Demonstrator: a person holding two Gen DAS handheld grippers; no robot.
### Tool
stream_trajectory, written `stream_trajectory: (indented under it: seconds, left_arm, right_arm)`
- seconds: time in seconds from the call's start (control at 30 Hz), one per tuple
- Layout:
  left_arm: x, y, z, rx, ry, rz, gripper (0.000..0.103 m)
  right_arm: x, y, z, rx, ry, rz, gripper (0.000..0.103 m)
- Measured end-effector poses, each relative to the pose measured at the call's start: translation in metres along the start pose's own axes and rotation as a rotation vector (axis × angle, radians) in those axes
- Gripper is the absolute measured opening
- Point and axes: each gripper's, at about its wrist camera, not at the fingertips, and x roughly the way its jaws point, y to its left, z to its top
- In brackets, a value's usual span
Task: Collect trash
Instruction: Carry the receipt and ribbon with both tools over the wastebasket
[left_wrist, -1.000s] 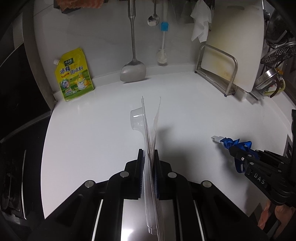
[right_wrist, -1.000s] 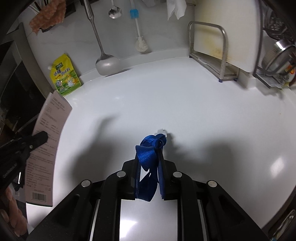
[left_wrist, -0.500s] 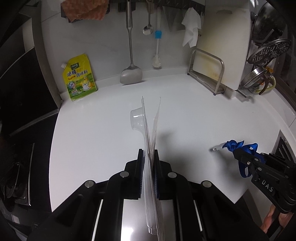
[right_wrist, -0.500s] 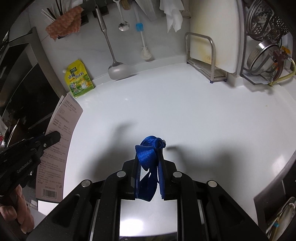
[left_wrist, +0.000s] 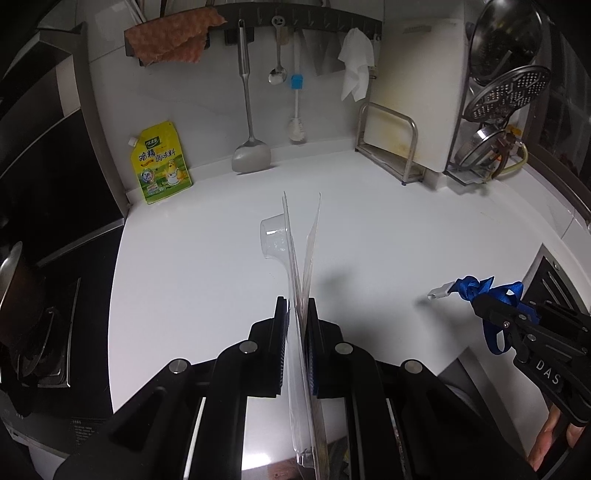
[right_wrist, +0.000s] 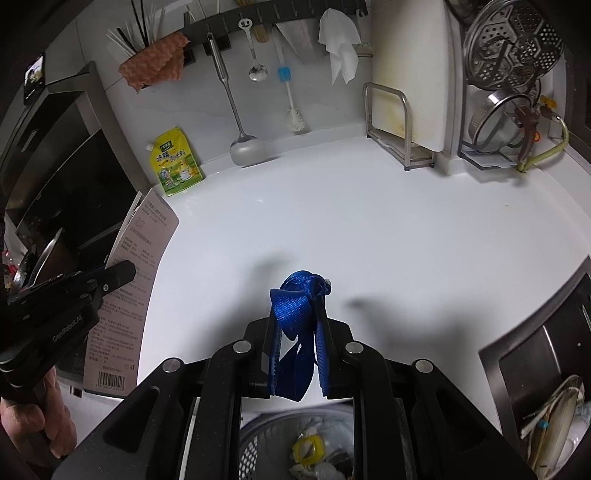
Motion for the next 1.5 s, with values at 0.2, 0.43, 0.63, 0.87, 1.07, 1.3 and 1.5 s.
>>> stream_trajectory:
  seconds: [0.2, 0.43, 0.63, 0.87, 1.07, 1.3, 1.5]
  left_arm:
    - [-0.021, -0.017, -0.014, 0.006, -0.010, -0.004, 0.010]
    - [-0.040, -0.035, -0.036, -0.003, -0.002, -0.005, 0.010]
    - [-0.047, -0.049, -0.064, -0.012, 0.037, -0.013, 0.010]
    - [-0.052, -0.071, -0.101, 0.001, 0.095, -0.035, 0.010]
    - [-0.054, -0.090, -0.124, 0.021, 0.138, -0.056, 0.010]
    - [-0.048, -0.106, -0.144, 0.043, 0.196, -0.076, 0.011]
    - [-0.040, -0.113, -0.157, 0.058, 0.246, -0.093, 0.011]
  right_arm:
    - [-0.026, -0.008, -0.022, -0.009, -0.004, 0.007, 0.016]
    - [-0.050, -0.017, -0.050, -0.028, 0.012, 0.017, 0.016]
    - [-0.065, -0.024, -0.080, -0.039, 0.043, 0.023, 0.016]
    - [-0.077, -0.028, -0.119, -0.046, 0.097, 0.039, 0.016]
    - [-0.080, -0.034, -0.149, -0.025, 0.146, 0.050, 0.016]
    - [-0.080, -0.048, -0.170, 0.012, 0.175, 0.050, 0.016]
    - [-0.072, -0.054, -0.182, 0.040, 0.209, 0.060, 0.016]
